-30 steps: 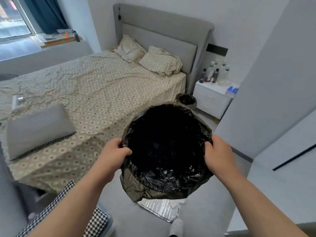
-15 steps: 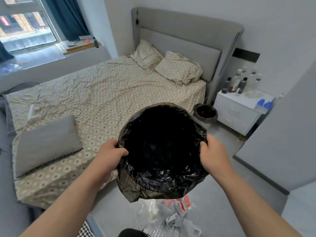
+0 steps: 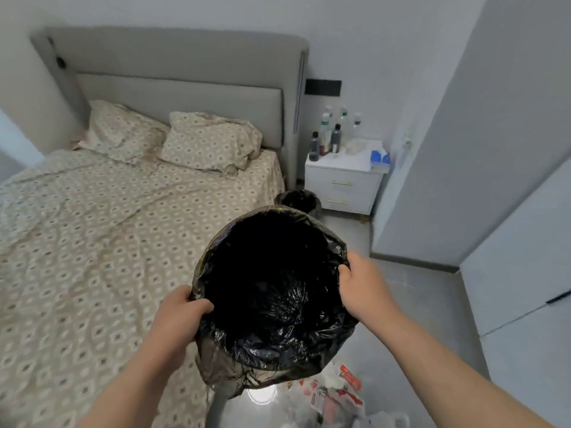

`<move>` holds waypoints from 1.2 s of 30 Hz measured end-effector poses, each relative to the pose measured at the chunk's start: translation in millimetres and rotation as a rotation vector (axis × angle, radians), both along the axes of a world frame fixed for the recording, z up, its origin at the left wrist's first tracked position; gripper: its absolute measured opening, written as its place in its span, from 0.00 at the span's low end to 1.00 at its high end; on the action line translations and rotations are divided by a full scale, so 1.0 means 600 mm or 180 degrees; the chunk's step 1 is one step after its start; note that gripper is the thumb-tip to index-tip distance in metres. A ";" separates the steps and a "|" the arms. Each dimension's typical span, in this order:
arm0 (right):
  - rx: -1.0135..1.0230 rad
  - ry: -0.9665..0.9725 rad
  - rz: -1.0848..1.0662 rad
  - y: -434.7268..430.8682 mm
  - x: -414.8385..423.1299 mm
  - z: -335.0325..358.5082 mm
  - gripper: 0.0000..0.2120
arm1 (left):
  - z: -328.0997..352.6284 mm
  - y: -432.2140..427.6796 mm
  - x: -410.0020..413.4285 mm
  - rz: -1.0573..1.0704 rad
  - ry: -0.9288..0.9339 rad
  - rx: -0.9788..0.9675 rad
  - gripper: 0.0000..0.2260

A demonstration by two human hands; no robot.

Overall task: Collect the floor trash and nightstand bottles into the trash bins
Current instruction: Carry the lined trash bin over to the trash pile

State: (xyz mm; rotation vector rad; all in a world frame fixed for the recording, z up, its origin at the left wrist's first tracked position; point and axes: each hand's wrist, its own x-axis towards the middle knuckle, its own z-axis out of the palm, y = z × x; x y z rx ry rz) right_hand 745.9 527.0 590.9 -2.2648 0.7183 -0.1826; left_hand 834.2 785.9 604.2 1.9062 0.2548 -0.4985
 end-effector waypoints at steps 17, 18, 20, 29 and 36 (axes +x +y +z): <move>-0.0098 0.0317 -0.0627 -0.028 0.002 -0.329 0.09 | -0.354 -0.072 0.121 -0.0998 0.0302 0.0067 0.07; -0.0118 0.0324 -0.0631 -0.038 -0.003 -0.373 0.09 | -0.397 -0.081 0.118 -0.0999 0.0280 0.0072 0.07; -0.0130 0.0351 -0.0648 -0.052 -0.011 -0.466 0.09 | -0.489 -0.095 0.109 -0.0978 0.0259 0.0099 0.07; -0.0248 0.0102 -0.0666 -0.053 0.036 -0.847 0.12 | -0.858 -0.093 0.149 -0.0895 -0.0226 0.0226 0.09; -0.0153 0.0039 -0.0550 0.017 0.056 -0.983 0.10 | -0.992 -0.008 0.154 -0.0812 -0.0352 0.0361 0.06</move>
